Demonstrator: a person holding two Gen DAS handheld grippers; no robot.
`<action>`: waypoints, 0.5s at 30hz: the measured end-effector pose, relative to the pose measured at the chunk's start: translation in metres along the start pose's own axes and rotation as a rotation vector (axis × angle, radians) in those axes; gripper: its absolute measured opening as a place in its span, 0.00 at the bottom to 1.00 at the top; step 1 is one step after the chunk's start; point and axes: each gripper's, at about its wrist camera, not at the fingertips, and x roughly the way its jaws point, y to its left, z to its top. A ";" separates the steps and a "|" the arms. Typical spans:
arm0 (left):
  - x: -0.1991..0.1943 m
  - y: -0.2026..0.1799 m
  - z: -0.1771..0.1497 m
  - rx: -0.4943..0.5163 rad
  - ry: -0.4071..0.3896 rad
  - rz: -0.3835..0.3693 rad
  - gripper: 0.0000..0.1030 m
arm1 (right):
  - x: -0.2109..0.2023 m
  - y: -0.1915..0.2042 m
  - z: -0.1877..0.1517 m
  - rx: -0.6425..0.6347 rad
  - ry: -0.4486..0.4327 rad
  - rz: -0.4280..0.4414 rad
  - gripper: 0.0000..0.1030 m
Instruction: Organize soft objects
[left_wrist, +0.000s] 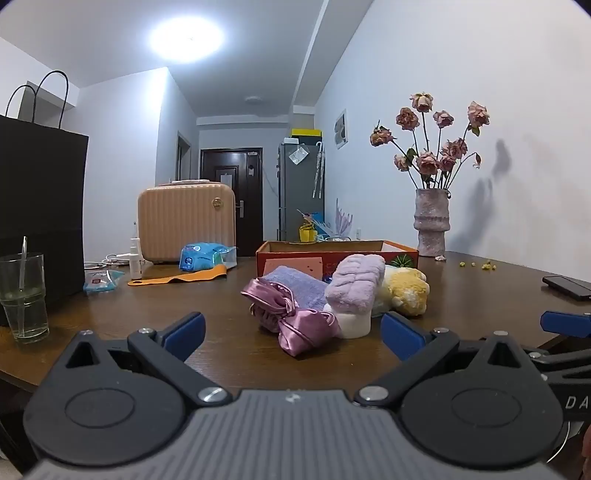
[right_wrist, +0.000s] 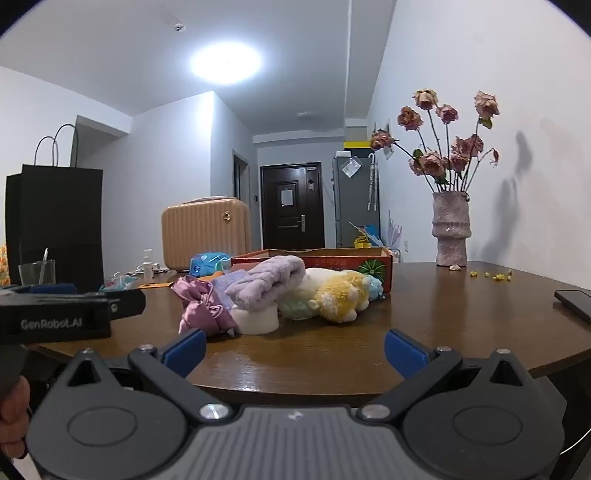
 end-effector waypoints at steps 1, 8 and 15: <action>0.001 0.001 0.000 -0.006 0.004 -0.001 1.00 | 0.001 0.001 0.000 -0.005 0.000 0.002 1.00; -0.002 0.002 -0.002 0.000 -0.016 0.001 1.00 | 0.002 -0.001 -0.001 0.001 0.003 -0.014 1.00; -0.001 0.002 -0.001 0.000 -0.004 0.004 1.00 | 0.007 -0.001 -0.002 0.001 0.024 -0.023 1.00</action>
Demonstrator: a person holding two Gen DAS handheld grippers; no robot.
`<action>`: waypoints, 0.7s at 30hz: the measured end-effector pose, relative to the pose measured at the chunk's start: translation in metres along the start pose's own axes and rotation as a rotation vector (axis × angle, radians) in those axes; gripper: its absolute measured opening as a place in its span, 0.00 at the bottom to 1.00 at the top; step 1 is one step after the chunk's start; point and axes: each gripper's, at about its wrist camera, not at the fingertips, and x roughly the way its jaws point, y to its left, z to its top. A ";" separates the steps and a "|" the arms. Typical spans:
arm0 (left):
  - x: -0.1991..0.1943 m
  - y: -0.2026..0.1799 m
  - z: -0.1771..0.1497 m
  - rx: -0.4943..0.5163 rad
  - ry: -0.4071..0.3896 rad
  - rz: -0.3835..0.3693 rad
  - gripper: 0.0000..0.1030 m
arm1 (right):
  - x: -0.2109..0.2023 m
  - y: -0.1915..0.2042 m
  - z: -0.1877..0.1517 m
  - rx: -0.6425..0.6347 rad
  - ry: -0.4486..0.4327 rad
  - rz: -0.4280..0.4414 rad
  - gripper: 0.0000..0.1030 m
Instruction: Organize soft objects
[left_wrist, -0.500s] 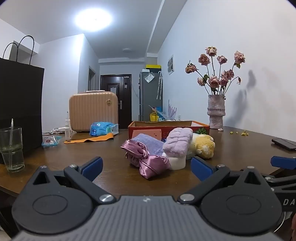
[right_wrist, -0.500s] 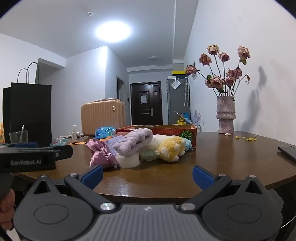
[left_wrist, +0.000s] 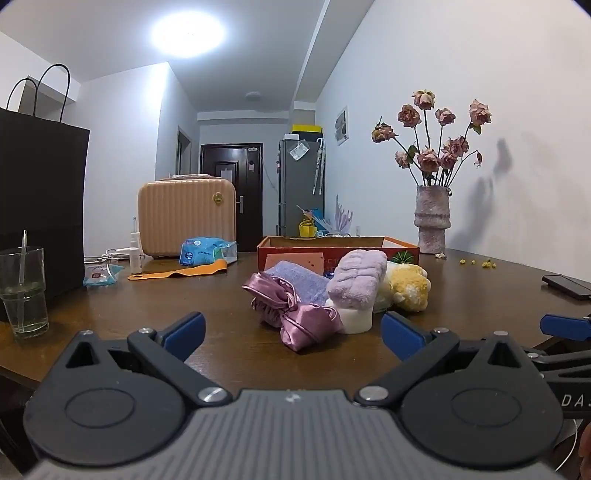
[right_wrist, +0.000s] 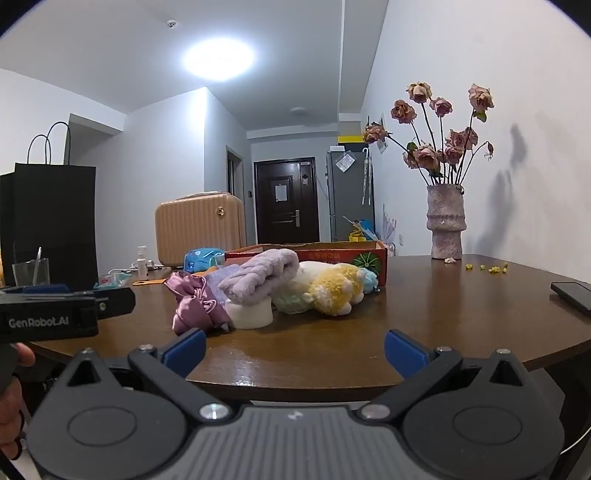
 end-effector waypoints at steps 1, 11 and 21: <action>0.001 0.000 0.000 0.000 0.001 -0.001 1.00 | 0.000 0.000 0.000 0.000 0.001 -0.001 1.00; 0.002 -0.001 0.000 0.004 0.002 -0.004 1.00 | 0.001 -0.002 0.000 0.002 0.001 -0.008 1.00; 0.004 0.000 -0.002 0.003 -0.003 -0.004 1.00 | 0.002 -0.001 0.001 0.000 -0.001 -0.007 1.00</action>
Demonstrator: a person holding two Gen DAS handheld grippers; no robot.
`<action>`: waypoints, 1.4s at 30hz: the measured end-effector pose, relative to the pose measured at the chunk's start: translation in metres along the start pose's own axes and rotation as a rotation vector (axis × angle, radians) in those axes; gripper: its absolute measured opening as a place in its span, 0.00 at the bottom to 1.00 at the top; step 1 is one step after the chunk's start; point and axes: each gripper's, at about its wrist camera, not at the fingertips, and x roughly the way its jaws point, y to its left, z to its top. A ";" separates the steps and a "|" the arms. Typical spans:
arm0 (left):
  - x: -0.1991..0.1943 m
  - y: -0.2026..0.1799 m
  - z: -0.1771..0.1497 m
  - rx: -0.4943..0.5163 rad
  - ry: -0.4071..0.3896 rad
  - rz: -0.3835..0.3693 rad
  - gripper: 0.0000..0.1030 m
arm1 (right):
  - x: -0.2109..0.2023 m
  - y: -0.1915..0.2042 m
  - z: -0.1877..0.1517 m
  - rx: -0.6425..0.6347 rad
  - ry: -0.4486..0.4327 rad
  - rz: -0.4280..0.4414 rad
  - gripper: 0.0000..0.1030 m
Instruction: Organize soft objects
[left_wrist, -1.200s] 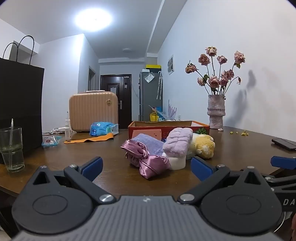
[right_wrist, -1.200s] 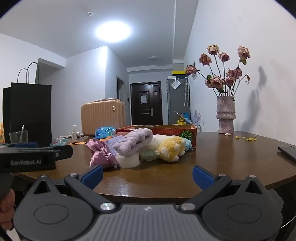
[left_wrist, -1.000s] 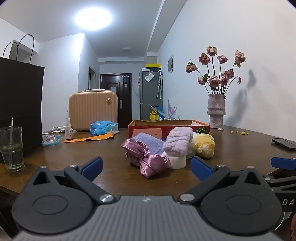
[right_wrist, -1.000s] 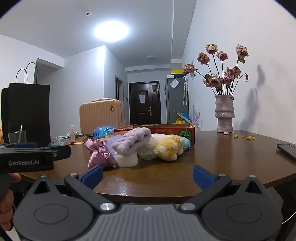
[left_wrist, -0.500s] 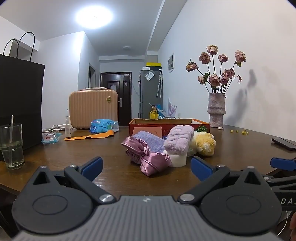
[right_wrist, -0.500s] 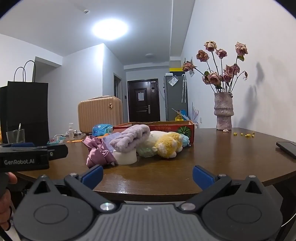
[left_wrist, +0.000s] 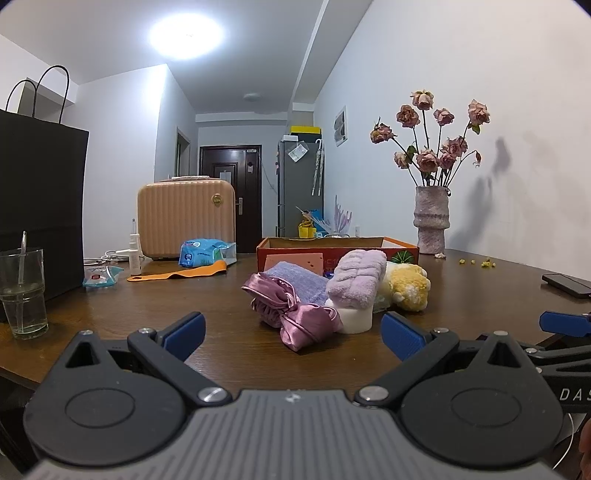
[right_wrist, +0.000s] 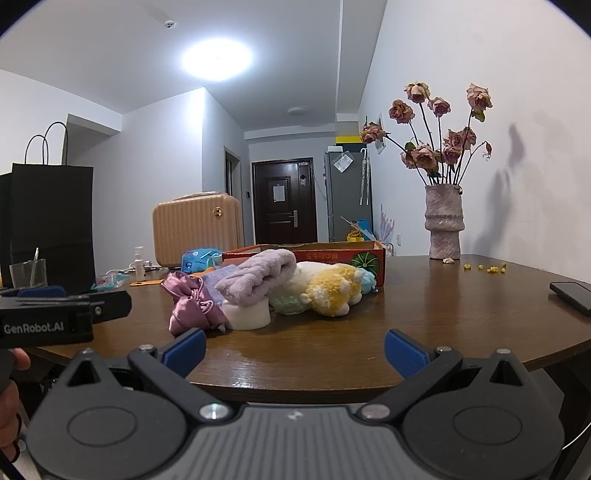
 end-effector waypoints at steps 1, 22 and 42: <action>0.000 0.000 0.000 -0.001 0.001 0.001 1.00 | 0.000 0.000 0.000 -0.001 0.000 -0.001 1.00; -0.001 0.000 0.000 0.006 0.003 0.003 1.00 | 0.003 -0.003 -0.001 0.002 0.011 -0.025 1.00; 0.000 0.001 0.000 0.007 -0.001 0.007 1.00 | 0.003 -0.003 -0.002 -0.003 0.012 -0.027 1.00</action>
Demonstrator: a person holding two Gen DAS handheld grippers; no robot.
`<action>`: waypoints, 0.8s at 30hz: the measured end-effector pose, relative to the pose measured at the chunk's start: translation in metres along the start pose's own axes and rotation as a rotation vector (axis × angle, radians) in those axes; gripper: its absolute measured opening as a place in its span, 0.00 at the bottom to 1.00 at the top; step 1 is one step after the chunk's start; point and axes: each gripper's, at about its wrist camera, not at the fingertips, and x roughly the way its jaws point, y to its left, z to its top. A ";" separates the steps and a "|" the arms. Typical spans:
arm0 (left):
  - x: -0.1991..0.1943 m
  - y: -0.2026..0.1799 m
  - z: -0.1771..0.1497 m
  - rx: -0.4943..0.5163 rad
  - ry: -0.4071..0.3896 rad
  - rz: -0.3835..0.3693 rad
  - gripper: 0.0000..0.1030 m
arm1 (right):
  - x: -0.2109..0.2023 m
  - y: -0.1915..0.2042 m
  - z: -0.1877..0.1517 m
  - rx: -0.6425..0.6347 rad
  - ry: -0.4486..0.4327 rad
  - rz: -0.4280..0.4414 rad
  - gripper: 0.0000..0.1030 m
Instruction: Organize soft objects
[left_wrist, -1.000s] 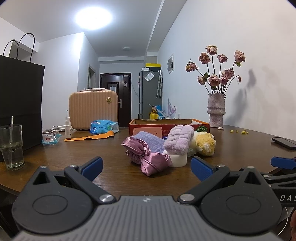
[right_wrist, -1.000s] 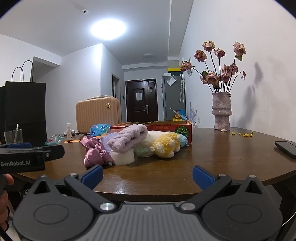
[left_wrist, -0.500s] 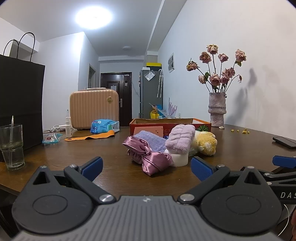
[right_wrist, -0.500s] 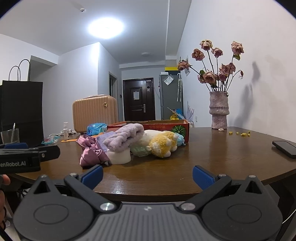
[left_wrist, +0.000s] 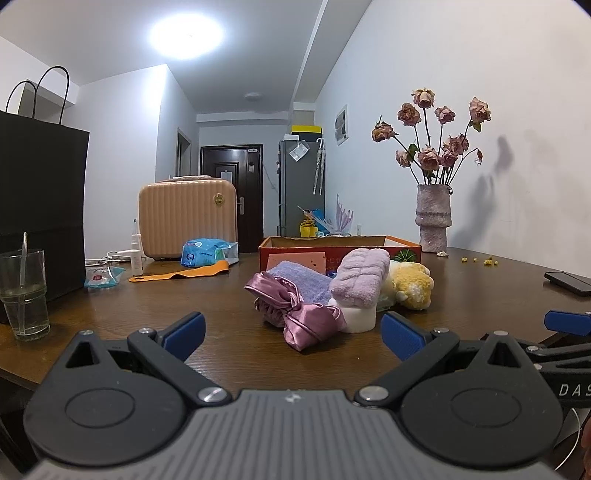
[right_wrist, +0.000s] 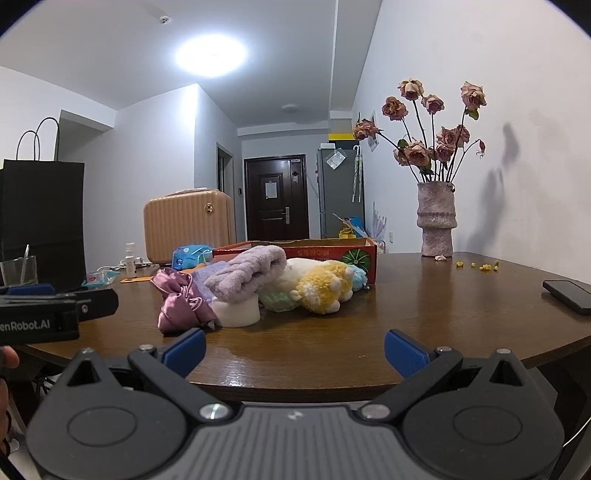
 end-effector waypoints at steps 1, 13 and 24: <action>0.000 0.000 0.000 -0.002 0.000 0.001 1.00 | 0.000 0.000 0.000 -0.001 0.001 0.001 1.00; 0.004 0.004 0.000 -0.016 0.012 -0.001 1.00 | 0.003 0.002 0.000 -0.003 0.006 0.004 1.00; 0.063 0.052 0.025 -0.059 0.049 0.007 1.00 | 0.057 0.009 0.021 -0.038 0.105 0.223 0.97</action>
